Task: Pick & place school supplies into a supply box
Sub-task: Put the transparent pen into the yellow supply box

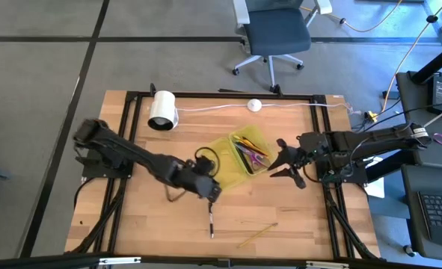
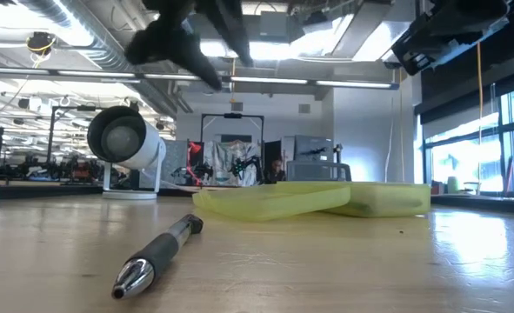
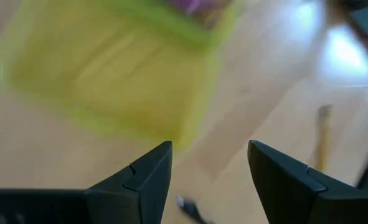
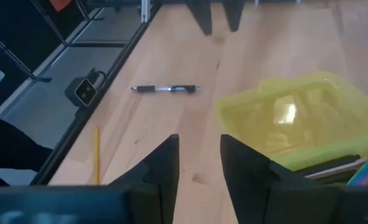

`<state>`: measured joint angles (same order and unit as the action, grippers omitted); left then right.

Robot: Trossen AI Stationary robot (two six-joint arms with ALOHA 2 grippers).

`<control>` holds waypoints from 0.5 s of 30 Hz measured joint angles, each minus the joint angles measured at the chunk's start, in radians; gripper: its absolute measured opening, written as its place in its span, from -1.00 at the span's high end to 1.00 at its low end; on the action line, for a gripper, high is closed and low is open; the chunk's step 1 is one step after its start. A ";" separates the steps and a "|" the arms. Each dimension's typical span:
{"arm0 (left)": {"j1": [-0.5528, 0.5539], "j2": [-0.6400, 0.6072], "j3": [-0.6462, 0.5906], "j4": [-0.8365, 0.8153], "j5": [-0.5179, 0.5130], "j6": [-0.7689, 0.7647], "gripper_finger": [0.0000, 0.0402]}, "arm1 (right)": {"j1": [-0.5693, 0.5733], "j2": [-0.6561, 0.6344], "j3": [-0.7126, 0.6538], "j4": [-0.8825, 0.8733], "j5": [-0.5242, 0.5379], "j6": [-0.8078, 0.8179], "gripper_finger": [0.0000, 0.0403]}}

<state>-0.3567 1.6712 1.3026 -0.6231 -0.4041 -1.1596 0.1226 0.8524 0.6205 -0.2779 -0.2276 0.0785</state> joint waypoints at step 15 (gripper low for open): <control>-0.062 0.467 0.386 -0.288 0.236 -0.579 0.01 | 0.000 0.015 -0.003 0.001 0.017 0.019 0.40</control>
<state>-0.4191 2.1378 1.6882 -0.9113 -0.1684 -1.7388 0.1230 0.8677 0.6174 -0.2770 -0.2108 0.0971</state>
